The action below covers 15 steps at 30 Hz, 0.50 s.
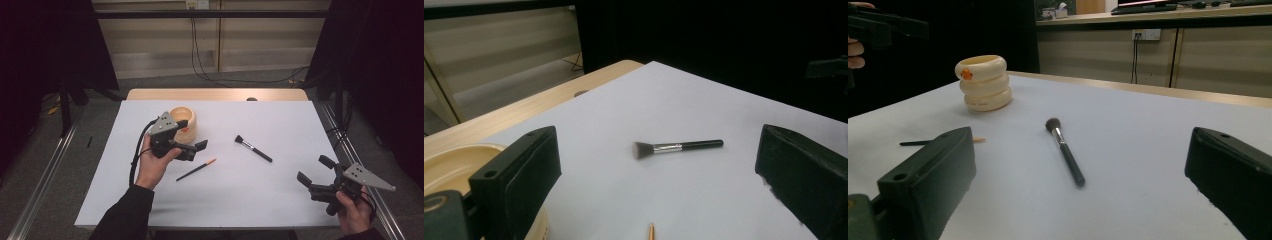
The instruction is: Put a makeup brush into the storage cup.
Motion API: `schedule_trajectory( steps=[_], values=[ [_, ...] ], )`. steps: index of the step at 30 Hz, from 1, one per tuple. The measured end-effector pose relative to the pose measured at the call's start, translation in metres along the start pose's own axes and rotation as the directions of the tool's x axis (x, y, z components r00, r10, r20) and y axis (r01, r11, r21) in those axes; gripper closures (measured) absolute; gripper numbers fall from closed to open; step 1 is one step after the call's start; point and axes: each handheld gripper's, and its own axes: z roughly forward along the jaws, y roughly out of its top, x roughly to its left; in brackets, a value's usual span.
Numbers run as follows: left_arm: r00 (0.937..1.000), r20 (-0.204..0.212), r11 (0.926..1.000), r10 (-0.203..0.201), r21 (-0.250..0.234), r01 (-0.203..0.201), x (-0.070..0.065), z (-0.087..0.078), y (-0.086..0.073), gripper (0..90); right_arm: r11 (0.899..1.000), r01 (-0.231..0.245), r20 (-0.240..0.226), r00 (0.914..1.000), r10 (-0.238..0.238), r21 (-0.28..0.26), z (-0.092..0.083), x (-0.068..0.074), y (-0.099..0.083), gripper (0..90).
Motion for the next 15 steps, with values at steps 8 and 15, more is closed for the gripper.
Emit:
schedule_trajectory(
  steps=[8,15],
  values=[
    [0.9988,0.032,0.9909,0.038,0.128,-0.042,0.003,0.008,0.011,5.0,1.000,0.000,0.001,1.0000,0.000,0.002,0.000,0.000,0.000,0.0],
    [0.9980,0.026,0.9667,0.057,0.248,-0.062,0.003,0.013,0.019,6.5,1.000,0.005,-0.002,1.0000,-0.005,0.010,0.000,-0.001,0.000,0.0]
  ],
)
